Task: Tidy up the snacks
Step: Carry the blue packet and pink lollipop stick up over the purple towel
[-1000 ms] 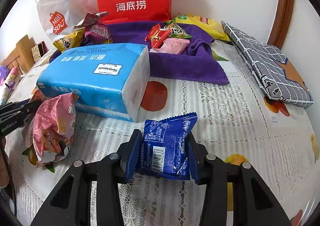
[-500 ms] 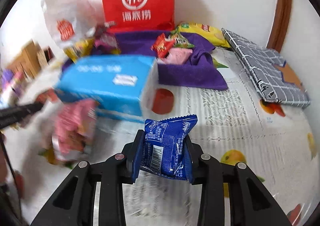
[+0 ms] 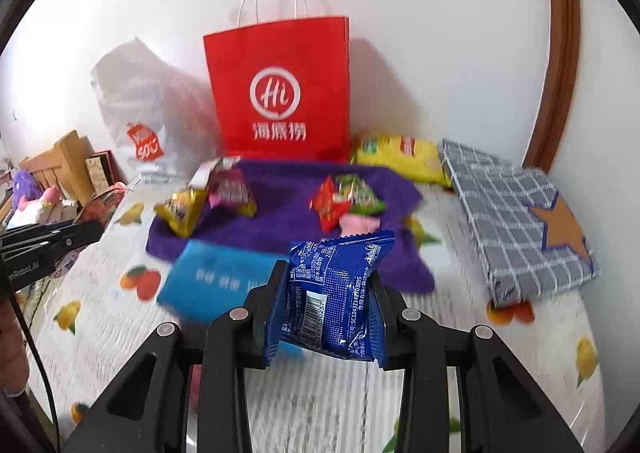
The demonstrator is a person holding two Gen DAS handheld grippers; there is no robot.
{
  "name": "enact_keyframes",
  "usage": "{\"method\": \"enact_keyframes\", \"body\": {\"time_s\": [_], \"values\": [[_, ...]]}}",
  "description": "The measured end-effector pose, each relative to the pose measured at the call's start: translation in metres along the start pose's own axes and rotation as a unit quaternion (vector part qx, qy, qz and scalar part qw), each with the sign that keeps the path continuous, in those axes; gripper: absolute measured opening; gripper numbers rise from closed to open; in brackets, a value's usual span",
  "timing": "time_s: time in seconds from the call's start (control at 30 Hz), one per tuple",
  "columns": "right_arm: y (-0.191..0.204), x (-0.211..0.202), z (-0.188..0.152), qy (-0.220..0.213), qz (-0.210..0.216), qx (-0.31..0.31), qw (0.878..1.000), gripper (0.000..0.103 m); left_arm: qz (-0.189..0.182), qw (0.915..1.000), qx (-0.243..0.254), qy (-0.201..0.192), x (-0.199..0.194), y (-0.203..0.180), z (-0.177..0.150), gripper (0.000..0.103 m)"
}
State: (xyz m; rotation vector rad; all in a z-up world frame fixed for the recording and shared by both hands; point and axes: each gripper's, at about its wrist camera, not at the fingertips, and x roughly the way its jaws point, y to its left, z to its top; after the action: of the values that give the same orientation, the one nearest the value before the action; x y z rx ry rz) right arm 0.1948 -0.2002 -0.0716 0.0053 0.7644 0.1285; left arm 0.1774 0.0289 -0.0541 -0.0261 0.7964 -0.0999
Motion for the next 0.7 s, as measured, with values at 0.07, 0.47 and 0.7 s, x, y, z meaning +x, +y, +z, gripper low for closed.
{"method": "enact_keyframes", "body": {"time_s": [0.07, 0.47, 0.7], "values": [[0.002, 0.004, 0.016, -0.007, -0.005, -0.006, 1.0, 0.036, 0.0, 1.0, 0.001, -0.008, -0.001, 0.001, 0.013, 0.018], [0.015, 0.055, 0.086, -0.017, 0.012, -0.007, 1.0, 0.036, 0.0, 0.9998, -0.019, -0.006, 0.043, 0.019, 0.071, 0.018], [0.022, 0.093, 0.102, -0.003, 0.021, -0.011, 1.0, 0.036, -0.016, 0.9998, -0.014, 0.007, 0.079, 0.008, 0.095, 0.018]]}}
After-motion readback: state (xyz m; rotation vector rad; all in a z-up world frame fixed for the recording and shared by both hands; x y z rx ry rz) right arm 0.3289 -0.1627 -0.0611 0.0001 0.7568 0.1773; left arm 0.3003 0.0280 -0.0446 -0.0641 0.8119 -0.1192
